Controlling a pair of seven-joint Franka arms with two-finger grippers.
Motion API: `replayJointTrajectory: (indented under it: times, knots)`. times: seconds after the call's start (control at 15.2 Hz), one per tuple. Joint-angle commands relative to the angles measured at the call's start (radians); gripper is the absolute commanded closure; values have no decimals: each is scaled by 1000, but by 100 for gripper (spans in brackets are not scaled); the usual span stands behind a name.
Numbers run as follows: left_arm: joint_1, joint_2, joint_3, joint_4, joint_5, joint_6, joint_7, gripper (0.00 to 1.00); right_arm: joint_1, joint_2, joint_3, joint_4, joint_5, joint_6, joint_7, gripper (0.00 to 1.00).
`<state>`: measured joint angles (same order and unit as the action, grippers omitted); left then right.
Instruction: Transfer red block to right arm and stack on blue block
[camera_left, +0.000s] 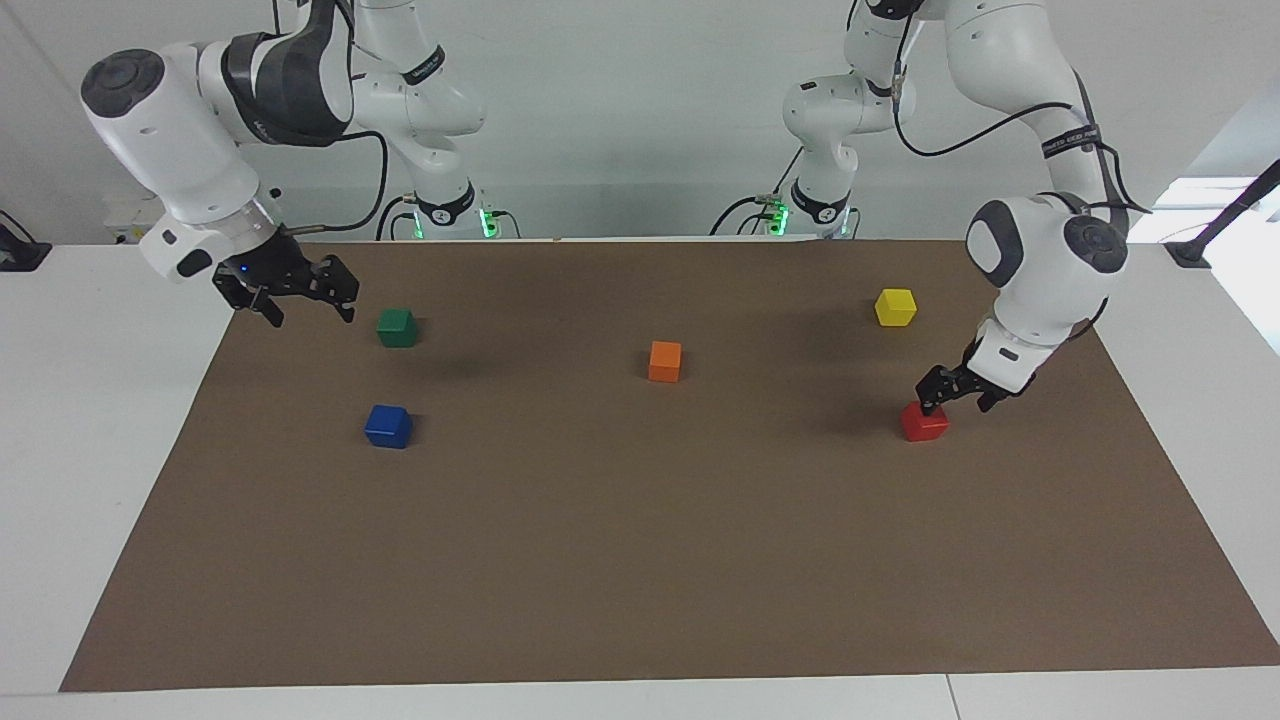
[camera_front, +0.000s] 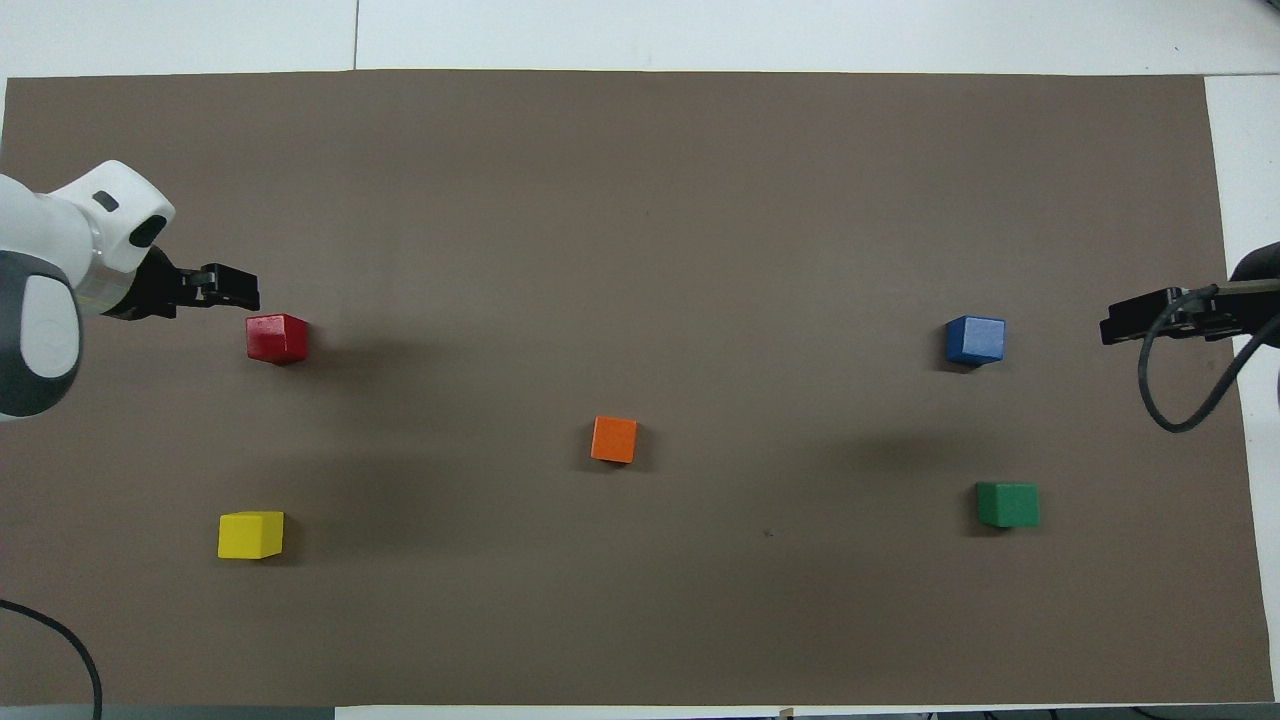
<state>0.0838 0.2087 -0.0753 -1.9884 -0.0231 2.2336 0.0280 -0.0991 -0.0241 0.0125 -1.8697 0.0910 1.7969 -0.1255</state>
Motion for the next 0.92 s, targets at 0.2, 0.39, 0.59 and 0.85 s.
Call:
replayJointTrajectory:
  times: [0.2, 0.39, 0.59, 0.85]
  knots:
    - [-13, 6, 2, -55, 86, 60, -23, 0, -10, 76, 3, -87, 316, 116, -187, 0]
    - [-25, 32, 0, -91, 86, 125, -56, 0, -8, 82, 3, -160, 539, 136, -307, 0]
    - [-25, 35, 0, -107, 86, 136, -57, 1, 18, 89, 3, -193, 763, 134, -370, 0]
    - [-25, 34, 0, -90, 80, 71, -132, 100, 58, 84, 3, -256, 982, 134, -471, 0]
